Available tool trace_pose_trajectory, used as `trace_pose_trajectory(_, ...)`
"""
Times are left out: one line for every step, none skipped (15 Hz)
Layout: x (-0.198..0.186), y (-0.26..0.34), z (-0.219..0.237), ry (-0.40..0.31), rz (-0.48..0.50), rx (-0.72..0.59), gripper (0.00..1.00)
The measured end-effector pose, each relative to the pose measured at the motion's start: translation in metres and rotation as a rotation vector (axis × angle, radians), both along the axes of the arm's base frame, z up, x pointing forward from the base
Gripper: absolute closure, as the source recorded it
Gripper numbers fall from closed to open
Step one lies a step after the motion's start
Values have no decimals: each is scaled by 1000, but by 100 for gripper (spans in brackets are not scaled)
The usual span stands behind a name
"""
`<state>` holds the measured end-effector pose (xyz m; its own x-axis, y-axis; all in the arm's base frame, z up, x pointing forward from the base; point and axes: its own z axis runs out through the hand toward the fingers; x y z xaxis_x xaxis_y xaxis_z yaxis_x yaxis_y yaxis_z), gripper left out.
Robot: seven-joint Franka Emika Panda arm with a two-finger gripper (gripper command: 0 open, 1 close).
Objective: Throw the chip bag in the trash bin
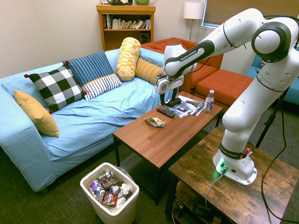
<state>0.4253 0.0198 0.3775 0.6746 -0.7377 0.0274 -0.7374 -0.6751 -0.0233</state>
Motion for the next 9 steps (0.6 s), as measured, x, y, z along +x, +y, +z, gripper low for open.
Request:
trace_pose_trajectory(1, 0, 0, -2, -2, 3, 0)
trace_pose_trajectory(3, -2, 0, -9, -13, 8, 0)
trace_pose_trajectory(6, -8, -1, -14, -31, 10, 0)
trace_pose_trajectory(13, -19, -3, -19, -56, 14, 0)
trace_pose_trajectory(23, -30, -9, -22, -80, 18, 0)
trace_pose_trajectory(35, -40, -17, -19, -100, 23, 0)
trace_pose_trajectory(50, -47, -29, -11, -121, 35, 0)
trace_pose_trajectory(67, -51, -40, -1, -140, 53, 0)
trace_pose_trajectory(84, -54, -52, 12, -159, 72, 0)
